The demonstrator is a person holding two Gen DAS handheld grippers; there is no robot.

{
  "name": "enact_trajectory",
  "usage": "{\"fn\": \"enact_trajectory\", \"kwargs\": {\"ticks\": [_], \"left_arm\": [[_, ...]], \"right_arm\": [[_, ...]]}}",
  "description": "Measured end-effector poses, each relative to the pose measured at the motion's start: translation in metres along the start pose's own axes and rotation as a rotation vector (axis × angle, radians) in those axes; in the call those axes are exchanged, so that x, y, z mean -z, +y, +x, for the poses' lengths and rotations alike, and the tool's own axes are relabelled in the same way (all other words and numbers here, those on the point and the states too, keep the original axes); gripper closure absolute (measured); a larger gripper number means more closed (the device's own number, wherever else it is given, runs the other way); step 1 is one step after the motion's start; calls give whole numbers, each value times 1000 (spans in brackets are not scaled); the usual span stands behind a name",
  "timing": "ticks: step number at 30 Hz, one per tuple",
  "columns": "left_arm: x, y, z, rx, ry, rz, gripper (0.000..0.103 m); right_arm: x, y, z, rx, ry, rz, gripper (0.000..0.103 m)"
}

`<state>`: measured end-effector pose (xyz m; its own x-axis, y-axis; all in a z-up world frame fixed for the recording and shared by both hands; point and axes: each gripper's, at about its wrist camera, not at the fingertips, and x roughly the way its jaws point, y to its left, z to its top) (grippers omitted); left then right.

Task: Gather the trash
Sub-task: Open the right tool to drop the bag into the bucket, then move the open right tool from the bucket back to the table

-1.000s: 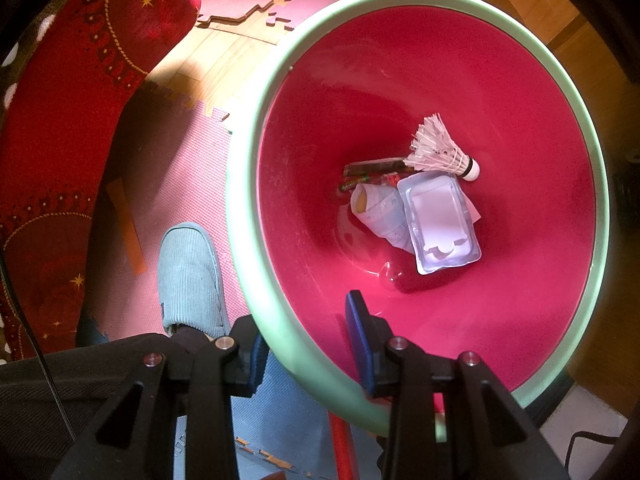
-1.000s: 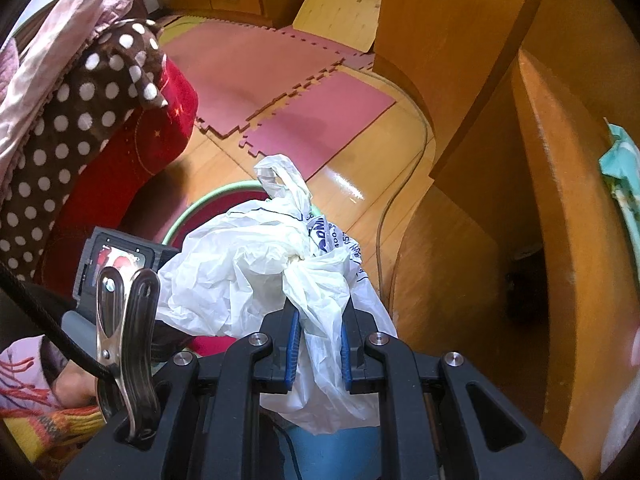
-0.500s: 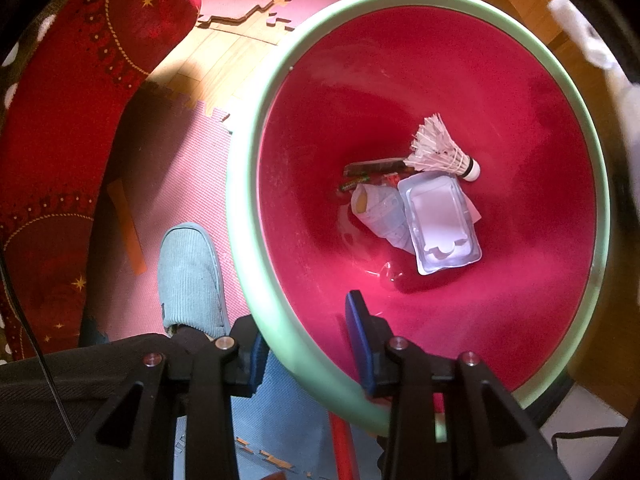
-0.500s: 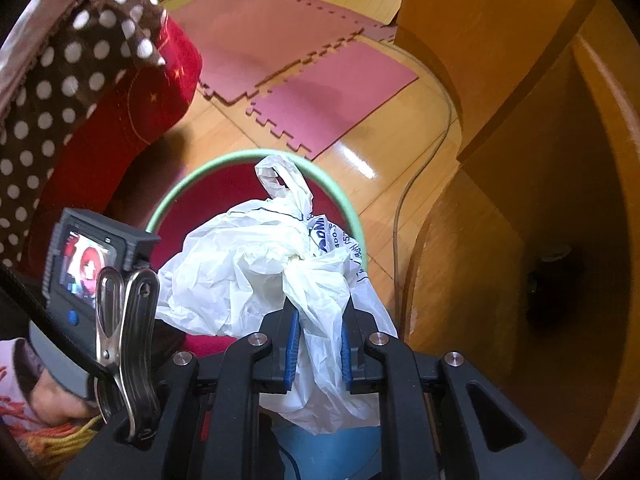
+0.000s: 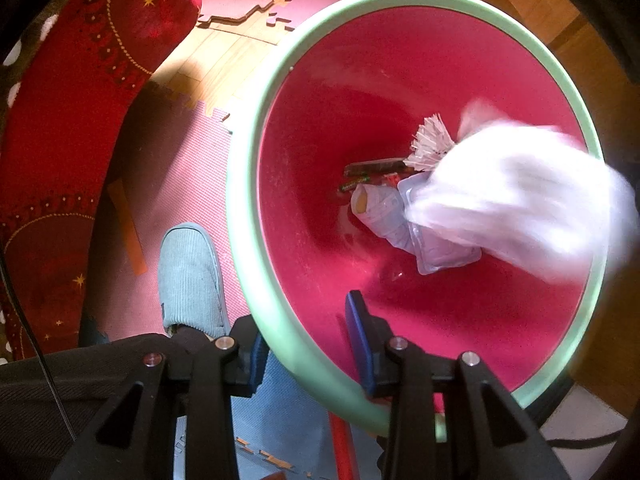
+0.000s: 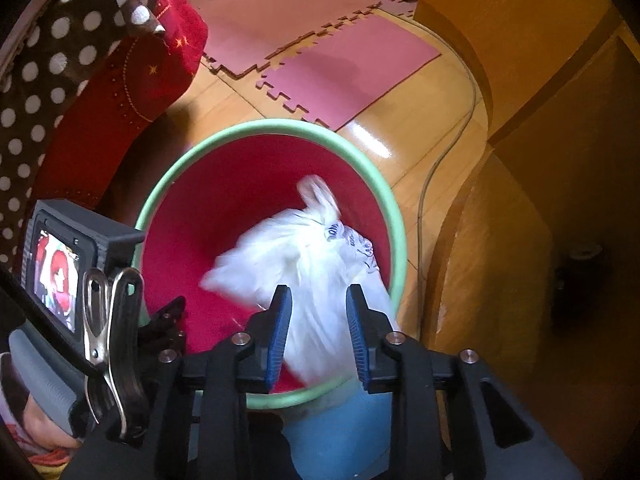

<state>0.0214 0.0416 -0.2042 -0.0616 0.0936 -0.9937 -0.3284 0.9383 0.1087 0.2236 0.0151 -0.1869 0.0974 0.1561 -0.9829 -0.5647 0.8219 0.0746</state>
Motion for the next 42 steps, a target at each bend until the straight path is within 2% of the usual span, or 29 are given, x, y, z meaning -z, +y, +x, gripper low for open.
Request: {"fn": "enact_trajectory", "kwargs": {"ticks": [12,24,33,42], "left_arm": [[3,-1,2,0,-2,0,67],[4,-2,2,2,-2,4,67],[4,-3,1,3,-2,5,67],[4,-5,1,3,-4,6,67]], "right_arm": [[4,3,-26,4,-53,7,73],[12,-1,-82,32,-157,40,73],[19,-11,-109,58,-199,75,73],[38,-23,-156,99,-282,140,73]]}}
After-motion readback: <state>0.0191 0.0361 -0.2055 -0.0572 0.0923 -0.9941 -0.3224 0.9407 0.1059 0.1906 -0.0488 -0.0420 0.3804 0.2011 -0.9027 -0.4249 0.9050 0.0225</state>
